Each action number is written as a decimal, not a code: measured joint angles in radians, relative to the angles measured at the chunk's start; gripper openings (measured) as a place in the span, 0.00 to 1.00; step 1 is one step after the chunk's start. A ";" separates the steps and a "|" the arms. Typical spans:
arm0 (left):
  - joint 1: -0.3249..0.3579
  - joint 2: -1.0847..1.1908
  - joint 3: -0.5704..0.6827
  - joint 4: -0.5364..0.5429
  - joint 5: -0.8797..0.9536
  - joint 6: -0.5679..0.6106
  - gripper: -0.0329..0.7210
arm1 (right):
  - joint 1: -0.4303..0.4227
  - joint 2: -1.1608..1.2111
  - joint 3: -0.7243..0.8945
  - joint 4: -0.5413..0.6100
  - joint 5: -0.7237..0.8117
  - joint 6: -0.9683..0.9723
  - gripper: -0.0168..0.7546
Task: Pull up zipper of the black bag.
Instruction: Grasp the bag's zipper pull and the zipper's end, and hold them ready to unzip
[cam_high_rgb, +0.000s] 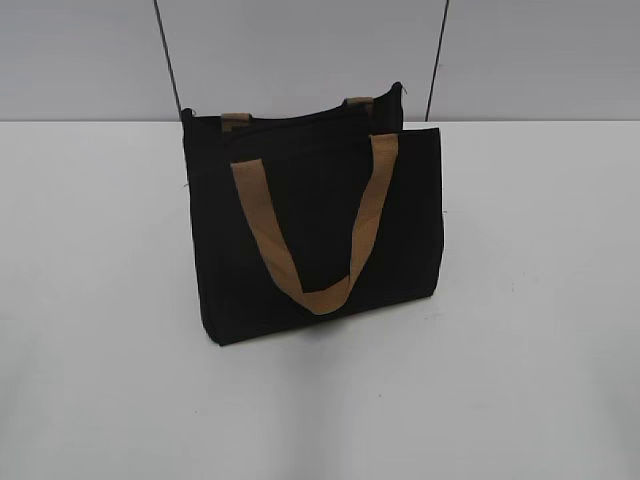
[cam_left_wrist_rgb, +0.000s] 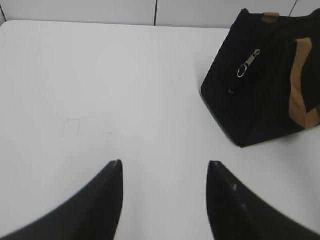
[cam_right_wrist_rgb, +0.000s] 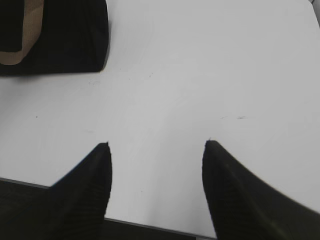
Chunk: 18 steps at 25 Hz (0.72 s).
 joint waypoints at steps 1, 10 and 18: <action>0.000 0.000 0.000 0.000 0.000 0.000 0.58 | 0.000 0.000 0.000 0.000 0.000 0.000 0.60; 0.000 0.000 0.000 0.000 0.000 0.000 0.58 | 0.000 0.000 0.000 0.000 0.000 0.000 0.60; 0.000 0.000 0.000 0.000 0.000 0.000 0.58 | 0.000 0.000 0.000 0.000 0.000 0.000 0.60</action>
